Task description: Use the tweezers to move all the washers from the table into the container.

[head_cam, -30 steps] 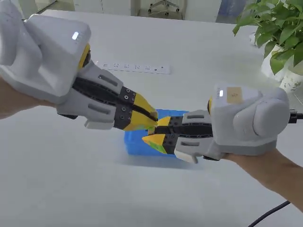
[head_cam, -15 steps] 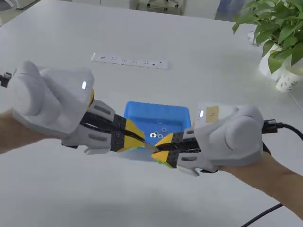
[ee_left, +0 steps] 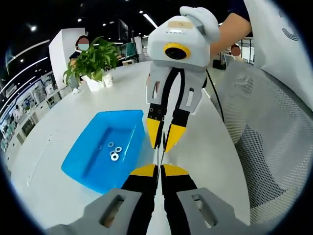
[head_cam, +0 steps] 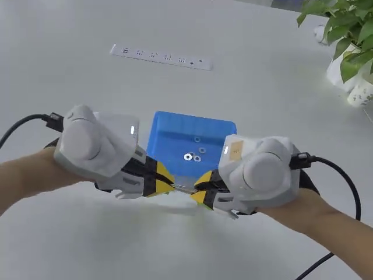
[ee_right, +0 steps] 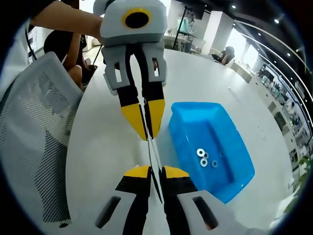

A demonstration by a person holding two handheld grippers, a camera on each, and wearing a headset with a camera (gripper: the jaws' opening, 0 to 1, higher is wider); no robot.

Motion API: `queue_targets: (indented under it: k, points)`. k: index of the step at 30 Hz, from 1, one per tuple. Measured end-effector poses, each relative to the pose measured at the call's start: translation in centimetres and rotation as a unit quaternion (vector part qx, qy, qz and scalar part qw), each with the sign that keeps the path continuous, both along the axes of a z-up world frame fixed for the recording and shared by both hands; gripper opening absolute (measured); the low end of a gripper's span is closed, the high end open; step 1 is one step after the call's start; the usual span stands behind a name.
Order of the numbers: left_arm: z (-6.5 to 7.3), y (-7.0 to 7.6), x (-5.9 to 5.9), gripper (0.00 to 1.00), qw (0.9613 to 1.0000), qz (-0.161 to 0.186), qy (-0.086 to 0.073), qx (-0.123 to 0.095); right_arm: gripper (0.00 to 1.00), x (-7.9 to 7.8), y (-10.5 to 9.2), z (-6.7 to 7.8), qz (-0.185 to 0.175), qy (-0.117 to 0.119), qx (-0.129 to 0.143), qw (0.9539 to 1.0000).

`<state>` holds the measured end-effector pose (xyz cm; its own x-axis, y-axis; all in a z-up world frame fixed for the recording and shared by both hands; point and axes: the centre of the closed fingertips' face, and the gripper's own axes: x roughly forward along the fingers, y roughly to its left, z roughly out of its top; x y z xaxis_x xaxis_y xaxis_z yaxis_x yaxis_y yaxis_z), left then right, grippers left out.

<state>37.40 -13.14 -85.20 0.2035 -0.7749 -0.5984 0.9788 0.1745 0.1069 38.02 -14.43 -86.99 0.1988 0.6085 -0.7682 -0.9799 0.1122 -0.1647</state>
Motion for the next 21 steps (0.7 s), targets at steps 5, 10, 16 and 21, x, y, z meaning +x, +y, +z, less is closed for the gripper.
queue_targets:
  k: [5,10,16,21]
  points:
    - [-1.0,0.6,0.4,0.07,0.9999,0.007,0.004,0.012,0.10,0.3,0.2,-0.1,0.000,0.003,0.000,1.0000]
    - [-2.0,0.9,0.6,0.07,0.9994,0.009,0.006,0.032,0.10,0.4,0.5,-0.7,-0.003,0.008,-0.001,1.0000]
    - [-3.2,1.3,0.5,0.07,0.9985,0.005,0.010,0.054,0.10,0.1,0.6,-1.1,-0.002,0.013,-0.003,0.9999]
    - [-3.5,1.3,0.6,0.07,0.9982,0.013,0.011,0.058,0.11,0.1,0.5,-1.4,-0.002,0.011,-0.008,0.9999]
